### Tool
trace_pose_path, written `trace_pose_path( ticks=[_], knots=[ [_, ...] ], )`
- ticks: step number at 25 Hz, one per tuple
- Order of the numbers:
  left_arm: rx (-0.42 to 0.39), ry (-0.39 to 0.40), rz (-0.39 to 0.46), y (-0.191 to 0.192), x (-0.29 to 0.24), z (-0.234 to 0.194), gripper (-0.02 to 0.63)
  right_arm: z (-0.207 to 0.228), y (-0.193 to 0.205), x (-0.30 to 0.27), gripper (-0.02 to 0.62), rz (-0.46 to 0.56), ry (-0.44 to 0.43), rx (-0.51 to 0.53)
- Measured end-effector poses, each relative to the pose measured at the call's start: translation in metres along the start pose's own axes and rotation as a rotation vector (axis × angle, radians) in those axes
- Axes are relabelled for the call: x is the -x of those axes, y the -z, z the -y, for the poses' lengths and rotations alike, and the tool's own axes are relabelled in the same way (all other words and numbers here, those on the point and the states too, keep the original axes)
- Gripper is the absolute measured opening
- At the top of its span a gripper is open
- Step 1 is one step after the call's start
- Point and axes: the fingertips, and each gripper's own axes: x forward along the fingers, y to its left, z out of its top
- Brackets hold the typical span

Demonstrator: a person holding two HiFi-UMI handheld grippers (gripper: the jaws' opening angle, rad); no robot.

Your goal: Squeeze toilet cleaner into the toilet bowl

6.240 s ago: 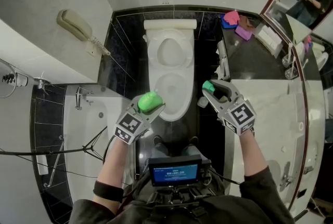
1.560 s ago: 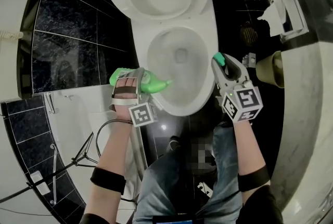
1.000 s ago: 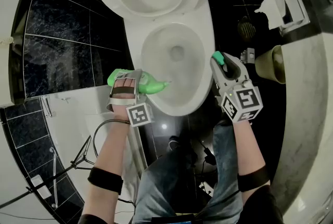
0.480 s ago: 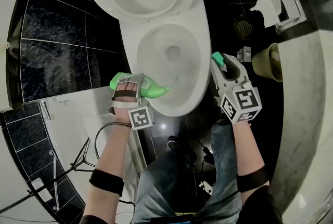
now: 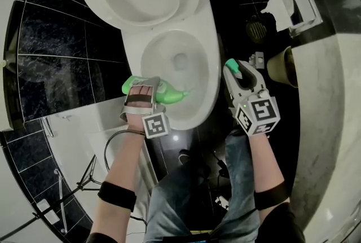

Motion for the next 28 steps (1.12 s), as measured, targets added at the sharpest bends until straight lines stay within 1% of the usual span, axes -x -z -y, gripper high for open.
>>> trace_pose_path(
  ticks=[11,14,17,25,26,28],
  knots=[
    [0.001,-0.012,0.015,-0.022,-0.034,-0.041,0.170,0.011,-0.013,-0.009,0.150,-0.016,-0.004,-0.012],
    [-0.011,-0.028,0.011,-0.027,-0.044,-0.058,0.170,0.015,-0.015,-0.014,0.150,-0.011,-0.006,-0.009],
    [-0.016,-0.022,0.010,-0.031,-0.056,-0.070,0.170,0.021,-0.017,-0.019,0.150,-0.007,-0.006,-0.012],
    [0.008,0.018,-0.019,-0.027,-0.083,-0.083,0.170,0.037,-0.019,-0.025,0.150,-0.003,-0.006,-0.017],
    [0.003,0.017,-0.025,-0.026,-0.086,-0.084,0.170,0.039,-0.019,-0.026,0.150,-0.006,-0.008,-0.022],
    [-0.032,0.008,-0.042,-0.020,-0.093,-0.085,0.170,0.042,-0.020,-0.029,0.150,-0.007,-0.011,-0.025]
  ],
)
